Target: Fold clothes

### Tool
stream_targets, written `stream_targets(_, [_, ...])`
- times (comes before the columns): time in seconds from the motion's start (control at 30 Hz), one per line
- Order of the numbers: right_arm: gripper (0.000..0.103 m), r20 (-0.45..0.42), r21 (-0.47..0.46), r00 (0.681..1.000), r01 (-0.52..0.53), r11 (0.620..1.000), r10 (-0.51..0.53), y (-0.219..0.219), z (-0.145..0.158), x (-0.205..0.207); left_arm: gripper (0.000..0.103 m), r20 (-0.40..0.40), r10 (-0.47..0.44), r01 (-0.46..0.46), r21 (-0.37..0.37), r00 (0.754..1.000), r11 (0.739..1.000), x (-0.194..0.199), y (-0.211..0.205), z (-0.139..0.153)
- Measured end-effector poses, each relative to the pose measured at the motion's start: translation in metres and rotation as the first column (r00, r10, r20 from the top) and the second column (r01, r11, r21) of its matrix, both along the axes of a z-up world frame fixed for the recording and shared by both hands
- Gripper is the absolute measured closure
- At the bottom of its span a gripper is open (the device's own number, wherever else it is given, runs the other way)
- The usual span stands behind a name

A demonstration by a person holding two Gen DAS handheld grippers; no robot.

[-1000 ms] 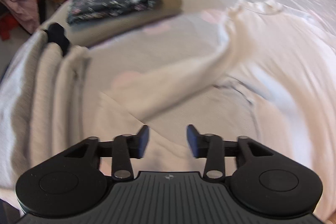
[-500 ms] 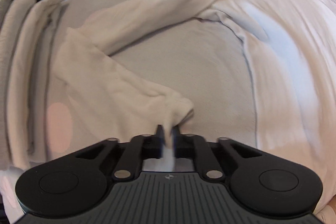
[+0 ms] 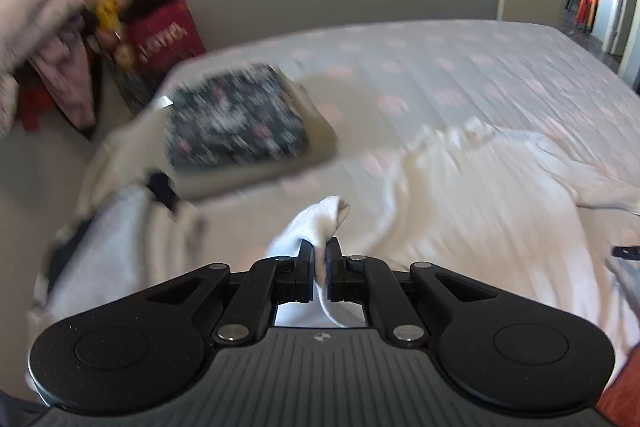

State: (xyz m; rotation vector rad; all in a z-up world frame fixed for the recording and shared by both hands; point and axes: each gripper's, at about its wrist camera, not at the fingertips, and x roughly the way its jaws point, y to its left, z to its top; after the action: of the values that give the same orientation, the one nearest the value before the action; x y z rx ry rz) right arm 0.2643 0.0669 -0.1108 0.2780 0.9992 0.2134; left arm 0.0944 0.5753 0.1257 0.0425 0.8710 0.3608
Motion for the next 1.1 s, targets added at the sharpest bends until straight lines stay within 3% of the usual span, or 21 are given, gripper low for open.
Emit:
stream_targets(0.17, [0.052,-0.005,0.001,1.0,-0.002,1.0,0.002,0.001,-0.001,0.001,0.1,0.039,0.13,-0.133,0.088,0.991,0.987,0.006,0.049,0.051])
stream_targets(0.33, [0.052,-0.013,-0.005,1.0,-0.008,1.0,0.008,0.003,-0.003,0.004,0.1,0.07,0.349,-0.354,0.061,0.934,0.933,-0.01,0.127,0.057])
stream_targets(0.47, [0.052,-0.018,-0.012,1.0,-0.006,1.0,0.006,0.003,-0.005,0.006,0.1,0.041,0.464,-0.466,0.047,0.885,0.884,-0.027,0.179,0.036])
stream_targets(0.73, [0.052,-0.028,-0.058,0.999,-0.026,0.998,0.024,0.011,-0.008,0.009,0.1,-0.057,0.597,-0.598,0.003,0.8,0.802,-0.059,0.242,-0.041])
stream_targets(0.87, [0.052,-0.03,-0.078,0.999,-0.03,0.997,0.028,0.014,-0.009,0.01,0.1,-0.082,0.613,-0.616,-0.022,0.786,0.787,-0.075,0.257,-0.067])
stream_targets(1.1, [0.052,-0.029,-0.109,0.999,-0.04,0.993,0.037,0.02,-0.009,0.01,0.093,-0.095,0.584,-0.588,-0.015,0.806,0.809,-0.083,0.26,-0.09])
